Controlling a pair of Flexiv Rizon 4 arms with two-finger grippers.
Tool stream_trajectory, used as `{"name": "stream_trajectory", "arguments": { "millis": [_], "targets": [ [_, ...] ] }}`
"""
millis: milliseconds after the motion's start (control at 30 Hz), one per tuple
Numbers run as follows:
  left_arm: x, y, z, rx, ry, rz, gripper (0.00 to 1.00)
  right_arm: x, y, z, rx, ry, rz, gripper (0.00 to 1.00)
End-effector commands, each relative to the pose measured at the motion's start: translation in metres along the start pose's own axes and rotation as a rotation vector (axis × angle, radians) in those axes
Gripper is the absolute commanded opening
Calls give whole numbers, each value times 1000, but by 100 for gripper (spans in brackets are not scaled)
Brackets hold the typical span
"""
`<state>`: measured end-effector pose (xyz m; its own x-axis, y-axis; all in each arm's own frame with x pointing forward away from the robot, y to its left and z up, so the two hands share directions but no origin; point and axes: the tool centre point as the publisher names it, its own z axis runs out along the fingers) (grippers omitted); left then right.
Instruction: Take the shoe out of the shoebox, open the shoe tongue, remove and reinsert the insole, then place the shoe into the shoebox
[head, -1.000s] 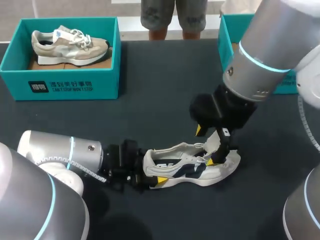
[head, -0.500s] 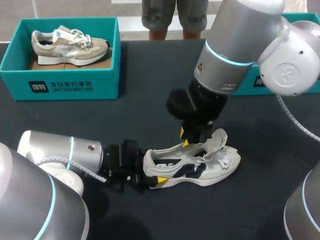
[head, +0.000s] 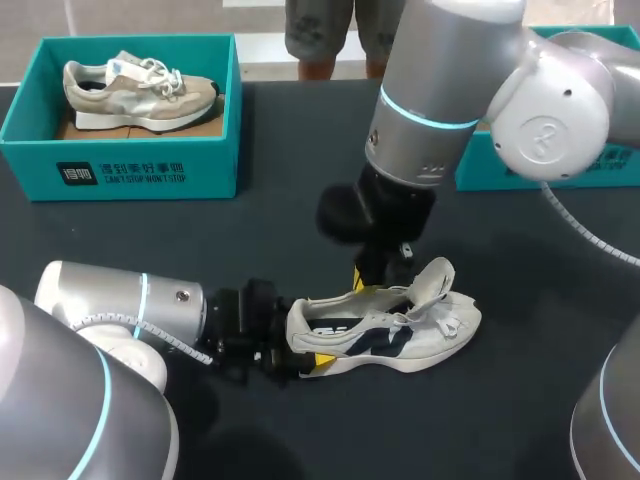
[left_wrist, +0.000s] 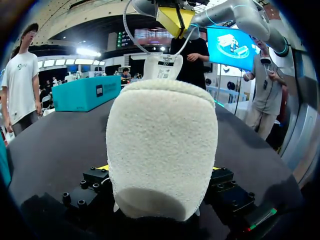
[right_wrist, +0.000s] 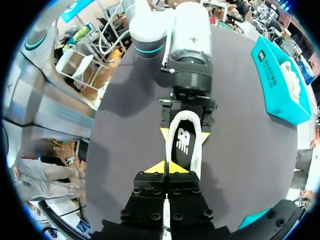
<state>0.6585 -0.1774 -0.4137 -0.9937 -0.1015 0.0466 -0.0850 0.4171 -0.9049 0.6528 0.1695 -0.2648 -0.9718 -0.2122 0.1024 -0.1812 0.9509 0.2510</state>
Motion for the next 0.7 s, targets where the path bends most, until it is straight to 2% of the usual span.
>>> {"name": "stream_trajectory", "arguments": {
  "millis": [33, 167, 233, 300, 333, 700],
  "targets": [
    [1, 5, -2, -2, -1, 0, 0, -7, 2, 36, -6, 13, -12, 0],
    [1, 5, -2, -2, -1, 0, 0, -14, 1, 53, -26, -32, -26, 0],
    [1, 5, -2, -2, -1, 0, 0, -18, 1, 60, -12, -73, -44, 0],
    [1, 5, -2, -2, -1, 0, 0, -23, 2, 69, 6, -66, -46, 0],
    [1, 5, -2, -2, -1, 0, 0, -25, 2, 70, 20, -149, -43, 0],
    [1, 5, -2, -2, -1, 0, 0, -25, 2, 70, 20, -149, -43, 0]
  ]
}}
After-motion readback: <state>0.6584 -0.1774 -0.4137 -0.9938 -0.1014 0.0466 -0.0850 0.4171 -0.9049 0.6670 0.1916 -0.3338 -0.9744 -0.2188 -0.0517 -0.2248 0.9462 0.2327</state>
